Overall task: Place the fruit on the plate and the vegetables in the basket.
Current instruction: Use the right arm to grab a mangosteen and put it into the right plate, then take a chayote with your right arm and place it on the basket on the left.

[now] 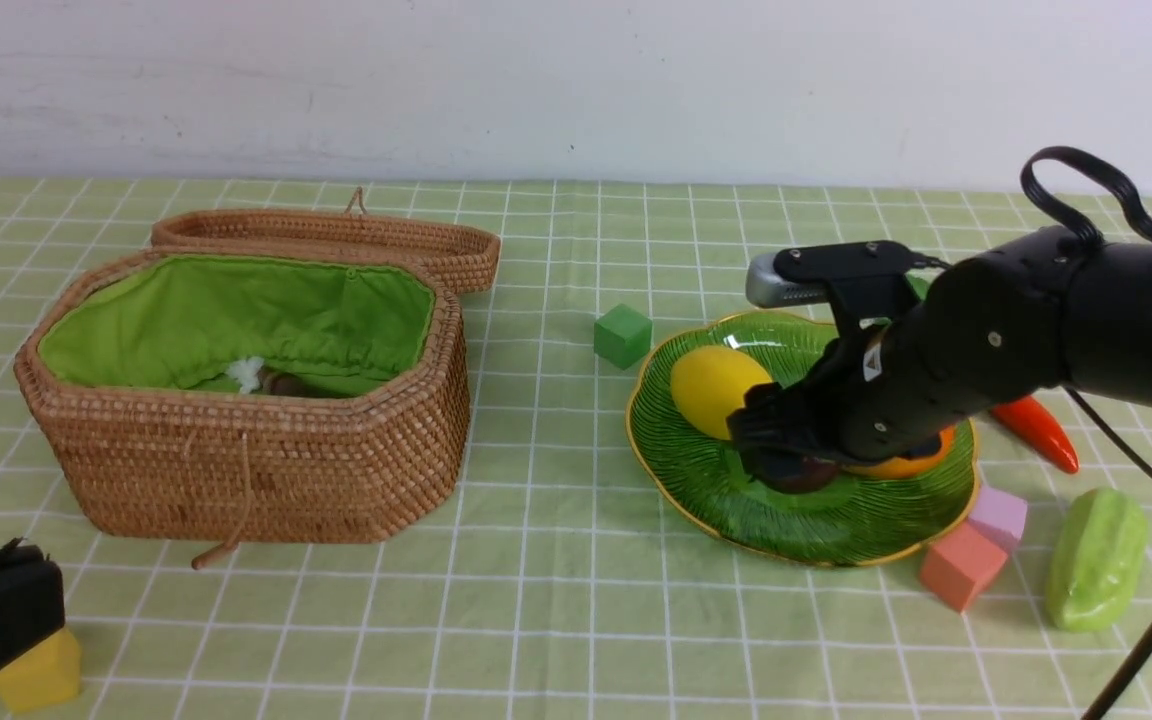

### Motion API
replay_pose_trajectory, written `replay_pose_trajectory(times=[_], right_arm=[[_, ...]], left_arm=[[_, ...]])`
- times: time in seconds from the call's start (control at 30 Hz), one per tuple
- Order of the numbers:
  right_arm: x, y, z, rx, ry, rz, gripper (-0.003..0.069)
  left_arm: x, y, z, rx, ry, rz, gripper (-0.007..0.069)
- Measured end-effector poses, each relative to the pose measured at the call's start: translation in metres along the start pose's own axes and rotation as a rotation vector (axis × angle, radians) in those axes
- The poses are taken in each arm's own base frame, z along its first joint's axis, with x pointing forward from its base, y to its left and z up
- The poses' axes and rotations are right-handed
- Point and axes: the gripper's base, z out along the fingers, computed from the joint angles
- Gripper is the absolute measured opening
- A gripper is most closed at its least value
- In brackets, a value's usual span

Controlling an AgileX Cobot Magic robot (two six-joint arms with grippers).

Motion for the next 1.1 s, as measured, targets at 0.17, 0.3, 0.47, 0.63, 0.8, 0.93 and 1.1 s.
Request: replay_pose_trajectory(times=[0.17,0.3,0.47,0.63,0.8,0.93,1.1], right_arm=[[0.000,-0.001,0.000,0.007,-0.002,-0.013,0.0610],[-0.001,-0.001,-0.006,0.009,-0.005,-0.017,0.0666],[-0.005,0.000,-0.023,0.007,-0.032,-0.021,0.0673],[-0.007,-0.002,-0.042,0.024,-0.032,-0.042,0.0652],[-0.012,-0.008,-0.083,0.092,0.003,-0.082,0.0549],[-0.008,-0.038,-0.116,0.214,0.063,0.003,0.0445],[0.024,-0.101,-0.115,0.353,0.234,0.281,0.0412]], left_arm=[[0.000,0.000,0.000,0.000,0.000,0.000,0.0008],[0.000,0.000,0.000,0.000,0.000,0.000,0.0008],[0.000,0.000,0.000,0.000,0.000,0.000,0.0008],[0.000,0.000,0.000,0.000,-0.001,0.000,0.0008],[0.000,0.000,0.000,0.001,-0.002,-0.001,0.0008],[0.000,0.000,0.000,0.003,-0.004,-0.003,0.0008],[-0.002,-0.001,0.000,0.007,-0.019,-0.004,0.0008]])
